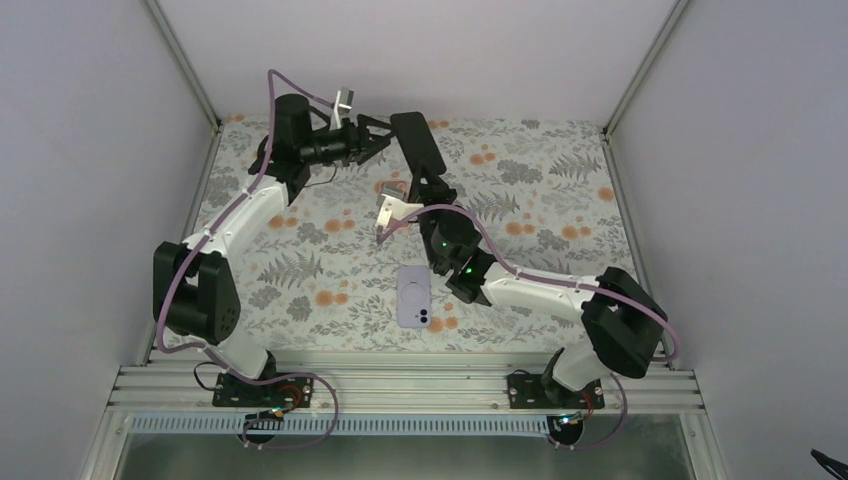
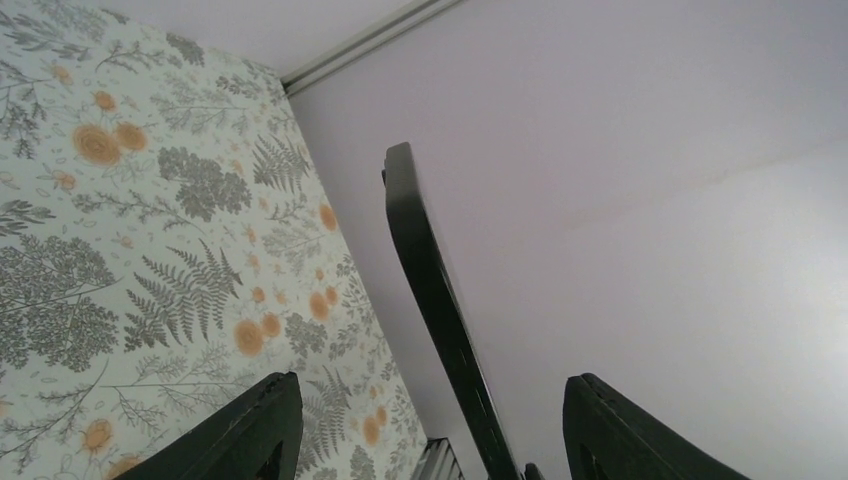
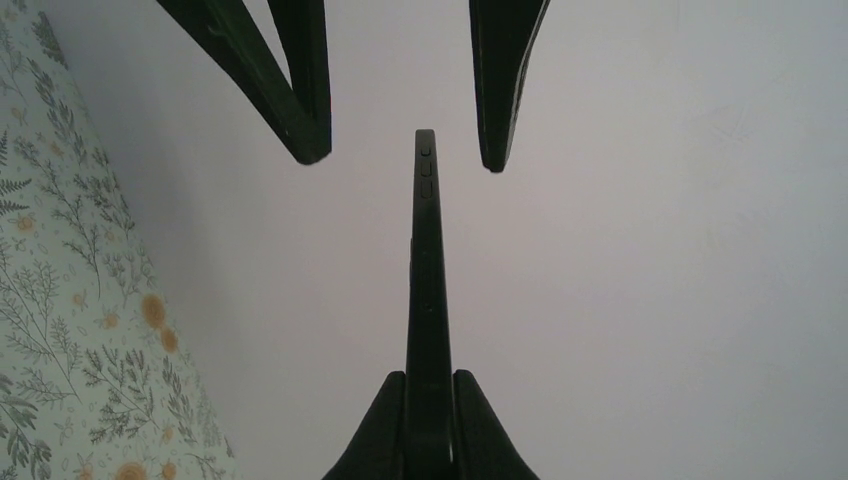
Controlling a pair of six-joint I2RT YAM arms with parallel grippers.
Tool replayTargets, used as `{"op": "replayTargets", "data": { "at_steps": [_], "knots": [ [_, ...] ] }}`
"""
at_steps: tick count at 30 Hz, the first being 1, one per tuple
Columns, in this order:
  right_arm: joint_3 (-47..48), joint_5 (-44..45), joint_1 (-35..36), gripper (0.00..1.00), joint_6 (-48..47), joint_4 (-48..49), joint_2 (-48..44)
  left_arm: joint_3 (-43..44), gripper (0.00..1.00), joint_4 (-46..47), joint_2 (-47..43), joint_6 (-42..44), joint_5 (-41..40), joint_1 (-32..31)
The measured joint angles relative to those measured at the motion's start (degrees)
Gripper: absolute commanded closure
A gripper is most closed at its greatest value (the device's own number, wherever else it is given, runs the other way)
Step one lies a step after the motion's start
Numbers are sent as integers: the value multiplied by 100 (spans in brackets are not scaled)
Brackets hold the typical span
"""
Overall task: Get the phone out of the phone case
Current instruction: Place the phone at the center of the board.
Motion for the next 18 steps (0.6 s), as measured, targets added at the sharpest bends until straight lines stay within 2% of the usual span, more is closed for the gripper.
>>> {"op": "replayTargets", "data": {
  "at_steps": [6,8,16,18],
  "knots": [
    [-2,28,144,96,-52,52,7,0,41,127,151,-131,48,-111],
    [-2,31,184,96,-74,63,20,0,46,140,216,-155,46,-160],
    [-109,90,229,95,-262,304,280,-74,80,229,280,-299,28,-221],
    [-157,98,229,88,-358,448,350,-105,87,229,282,-337,15,-221]
  ]
}}
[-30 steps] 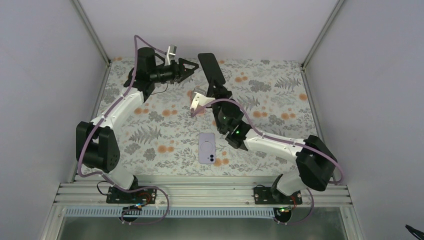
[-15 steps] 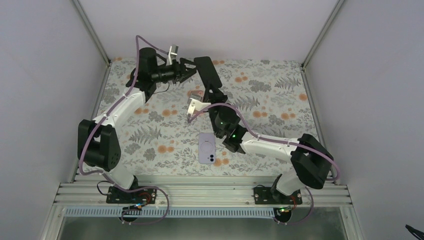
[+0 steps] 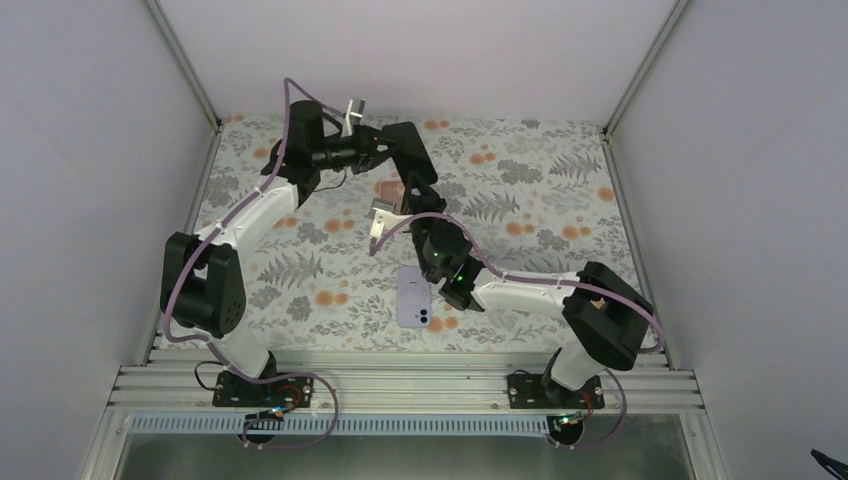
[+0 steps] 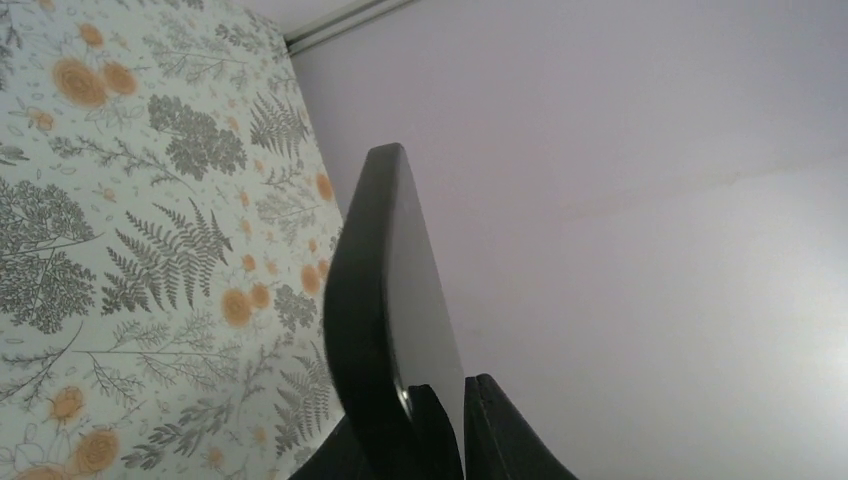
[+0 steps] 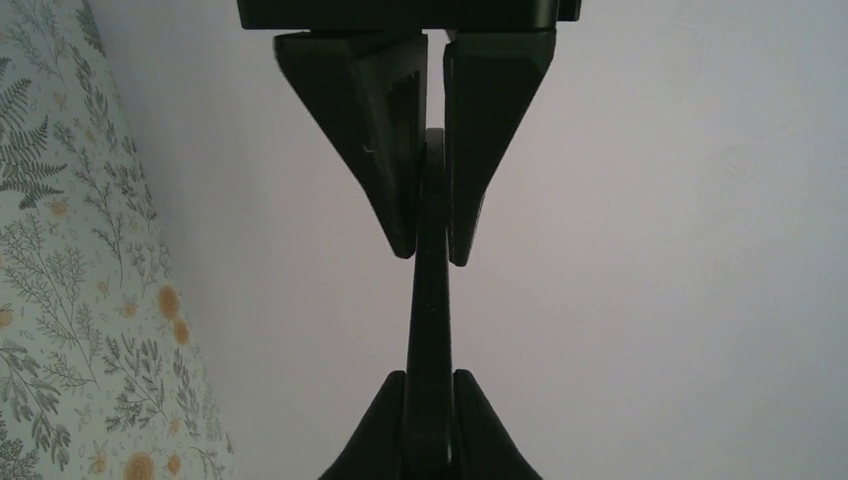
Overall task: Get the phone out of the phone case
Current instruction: Place the phone at the center of the board.
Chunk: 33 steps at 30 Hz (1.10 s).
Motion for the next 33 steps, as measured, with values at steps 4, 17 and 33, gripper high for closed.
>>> {"op": "replayTargets", "data": {
  "at_steps": [4,17,33],
  "knots": [
    [-87,33,2,68,-138,131,131,9,97,2,11,-142,52,4],
    [710,-243,15,0,1805,-2590,-404,72,98,-511,94,525,-179,173],
    [2520,-3928,-1408,1,5462,-6948,-909,-282,98,-31,-37,1355,190,389]
  ]
}}
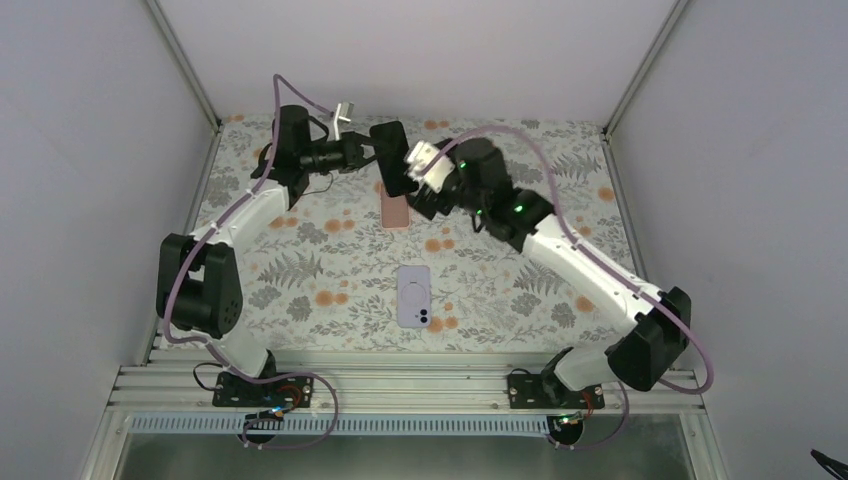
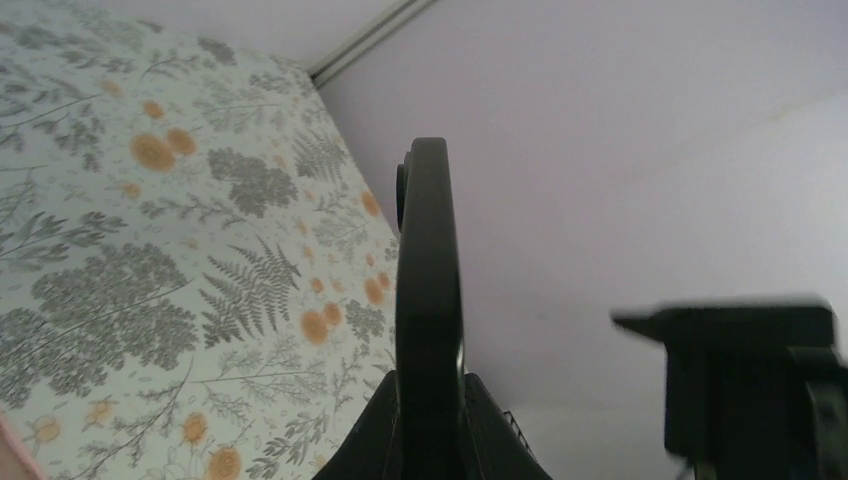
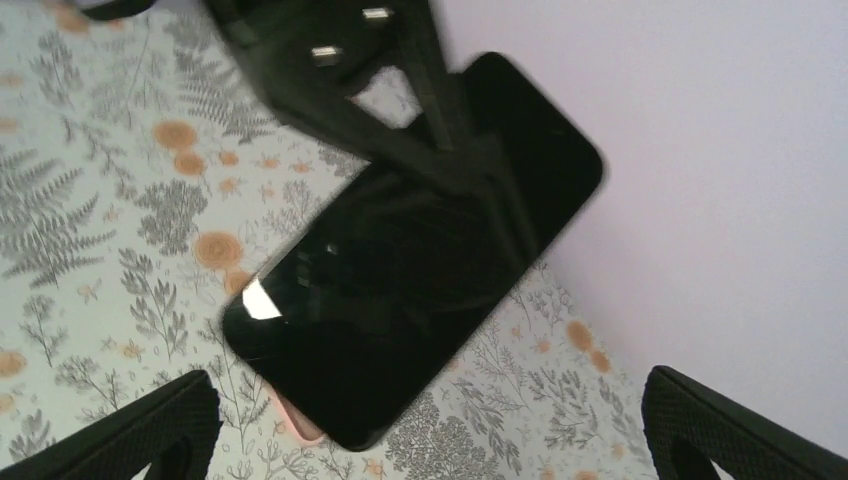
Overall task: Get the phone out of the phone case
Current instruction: Place the phone at the center of the board.
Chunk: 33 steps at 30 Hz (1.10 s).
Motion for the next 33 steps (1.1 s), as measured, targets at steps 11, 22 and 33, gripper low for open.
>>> {"op": "replayTargets", "data": {
  "at_steps": [11,22,33],
  "knots": [
    [800,-3941,-1928,8,1906,-702,170,-553,98,1633,-326,-352,726,-2],
    [702,-5877,-2218,43,3510,-376,743,-632,98,2081,-470,-254,997,-293],
    [634,-6610,-2243,80,4225,15,953,-485,98,1762,-470,118,1102,-457]
  ]
}}
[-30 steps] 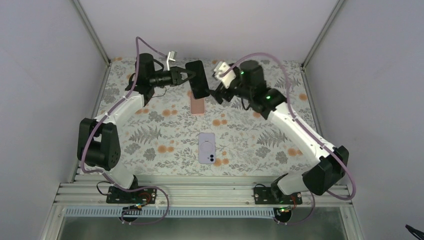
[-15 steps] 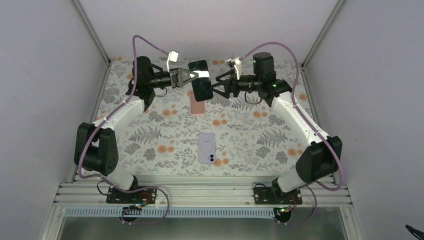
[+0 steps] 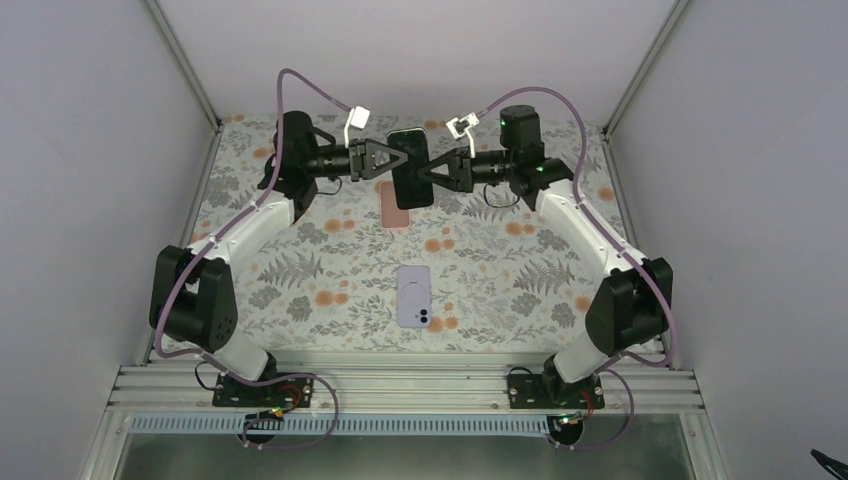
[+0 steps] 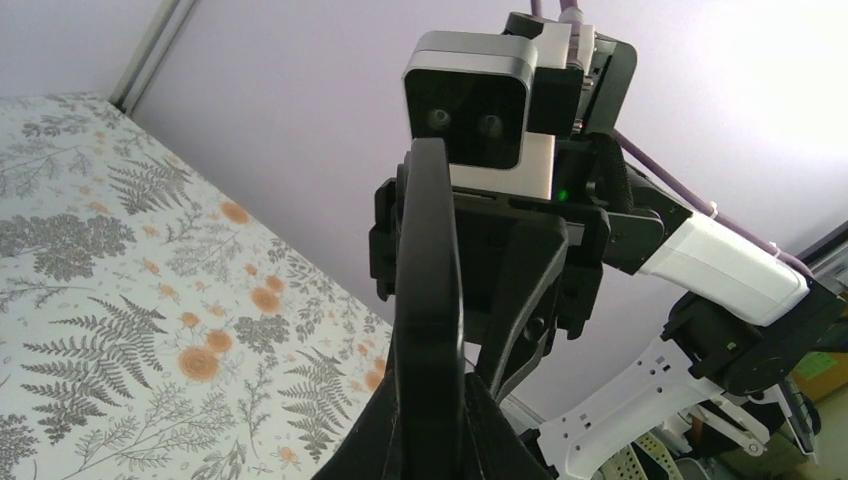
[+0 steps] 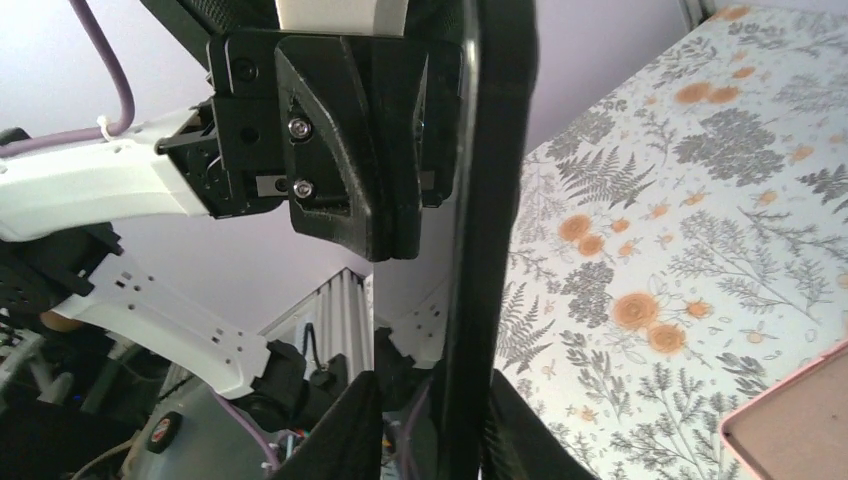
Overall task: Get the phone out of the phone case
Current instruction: Place the phone at the center of the board.
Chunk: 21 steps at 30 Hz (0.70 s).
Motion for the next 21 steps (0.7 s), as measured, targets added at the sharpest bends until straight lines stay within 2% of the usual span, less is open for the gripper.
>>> {"op": "replayTargets", "data": {
  "at_steps": [5,6,10,12,21],
  "knots": [
    [0,-177,-2,96,136,72,98,66,97,-149,0,149,9,-57],
    [0,-258,-2,96,186,74,114,74,94,-170,0,208,28,-63],
    [0,-560,-76,96,245,146,164,186,60,-382,4,413,92,-63],
    [0,-511,-114,96,280,144,179,310,47,-619,24,501,-61,-59],
    [-4,-345,-686,96,271,68,739,793,4,-1526,55,1152,-811,195]
  ]
}}
